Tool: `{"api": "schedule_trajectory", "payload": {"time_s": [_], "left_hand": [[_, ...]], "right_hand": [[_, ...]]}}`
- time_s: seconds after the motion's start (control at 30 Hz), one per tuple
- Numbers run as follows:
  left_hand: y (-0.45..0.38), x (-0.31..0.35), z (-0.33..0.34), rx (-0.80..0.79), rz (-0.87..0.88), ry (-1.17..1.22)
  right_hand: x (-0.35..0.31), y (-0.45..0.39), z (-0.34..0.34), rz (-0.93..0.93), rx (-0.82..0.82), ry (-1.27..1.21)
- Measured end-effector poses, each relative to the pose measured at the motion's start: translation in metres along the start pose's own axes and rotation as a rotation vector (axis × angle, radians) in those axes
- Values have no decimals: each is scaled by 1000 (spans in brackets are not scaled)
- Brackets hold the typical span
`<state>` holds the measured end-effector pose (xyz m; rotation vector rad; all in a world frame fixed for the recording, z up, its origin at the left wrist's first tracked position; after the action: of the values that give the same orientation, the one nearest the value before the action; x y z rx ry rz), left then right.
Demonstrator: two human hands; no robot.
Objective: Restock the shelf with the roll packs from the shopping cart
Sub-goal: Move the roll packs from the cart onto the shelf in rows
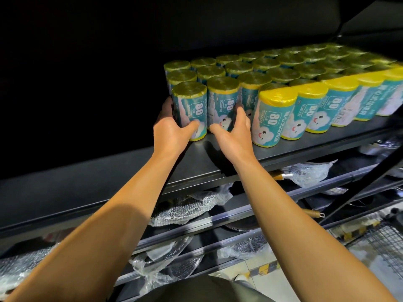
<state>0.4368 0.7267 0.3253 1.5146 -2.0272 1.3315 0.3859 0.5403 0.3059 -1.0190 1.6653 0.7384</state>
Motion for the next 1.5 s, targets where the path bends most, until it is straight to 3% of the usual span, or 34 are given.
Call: {"api": "schedule_trajectory", "payload": {"time_s": [0.1, 0.23, 0.43, 0.57, 0.9, 1.0, 1.07, 1.13, 1.5], "left_hand": [[17, 4, -12, -3, -69, 6], [58, 11, -19, -45, 18, 114], [133, 56, -10, -258, 197, 84], [178, 90, 10, -293, 299, 132], [288, 180, 135, -579, 382, 260], [323, 229, 173, -621, 478, 349], [347, 247, 204, -691, 430, 363], [366, 262, 231, -743, 394, 351], [412, 359, 352, -981, 551, 237]], "right_hand": [[-11, 21, -9, -75, 43, 120], [-12, 69, -23, -191, 68, 206], [31, 140, -73, -106, 136, 336], [70, 177, -115, -21, 182, 420], [167, 241, -262, 136, 385, 461], [203, 256, -321, 241, 434, 486], [223, 265, -359, 280, 453, 499], [239, 273, -394, 322, 470, 503], [323, 291, -530, 526, 634, 506]]}}
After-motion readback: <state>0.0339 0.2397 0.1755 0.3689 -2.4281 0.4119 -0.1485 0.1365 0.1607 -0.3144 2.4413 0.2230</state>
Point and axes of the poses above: each hand's wrist, its own y-axis away from the middle knuckle, its own z-axis out of the palm, x = y × z, the point moved 9 cm from there along -y, towards the middle knuckle, and after that the axes turned 10 degrees about z, right-handed, at the moved point
